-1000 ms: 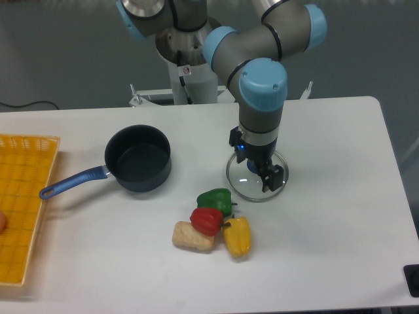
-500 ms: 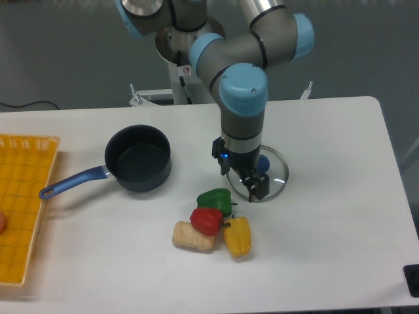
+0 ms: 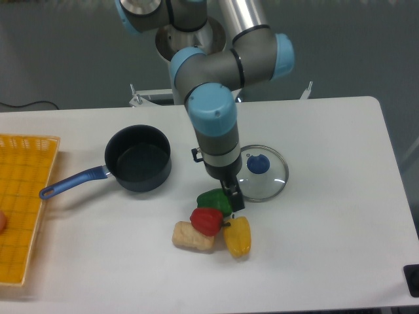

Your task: Pick up the red pepper

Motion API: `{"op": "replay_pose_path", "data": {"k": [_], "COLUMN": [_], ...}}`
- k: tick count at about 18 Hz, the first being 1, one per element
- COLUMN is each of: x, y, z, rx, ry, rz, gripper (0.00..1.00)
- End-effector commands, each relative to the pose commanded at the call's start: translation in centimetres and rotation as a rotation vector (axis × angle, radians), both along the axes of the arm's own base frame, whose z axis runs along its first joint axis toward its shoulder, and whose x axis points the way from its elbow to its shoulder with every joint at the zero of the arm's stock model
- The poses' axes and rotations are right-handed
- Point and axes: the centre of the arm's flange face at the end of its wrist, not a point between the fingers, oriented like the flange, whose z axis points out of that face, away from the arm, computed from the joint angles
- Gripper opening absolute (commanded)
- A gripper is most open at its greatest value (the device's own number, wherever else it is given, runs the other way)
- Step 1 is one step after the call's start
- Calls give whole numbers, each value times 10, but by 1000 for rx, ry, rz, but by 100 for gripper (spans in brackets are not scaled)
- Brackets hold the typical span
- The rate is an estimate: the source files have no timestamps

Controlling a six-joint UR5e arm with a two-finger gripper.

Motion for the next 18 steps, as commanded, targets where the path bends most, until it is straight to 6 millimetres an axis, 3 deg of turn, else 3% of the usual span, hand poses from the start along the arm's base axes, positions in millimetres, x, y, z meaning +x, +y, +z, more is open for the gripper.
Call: {"op": "replay_pose_path", "data": {"k": [5,7,12,18], "x": [7,19,26,30], "y": [22,33,39,37], "z": [-19,-28,-49,-54], "rx": [2,-1,-79,-111], "ry": [11,13,45,55], "rz": [-31,-55,-76,-92], "gripper": [100,100,100,100]}}
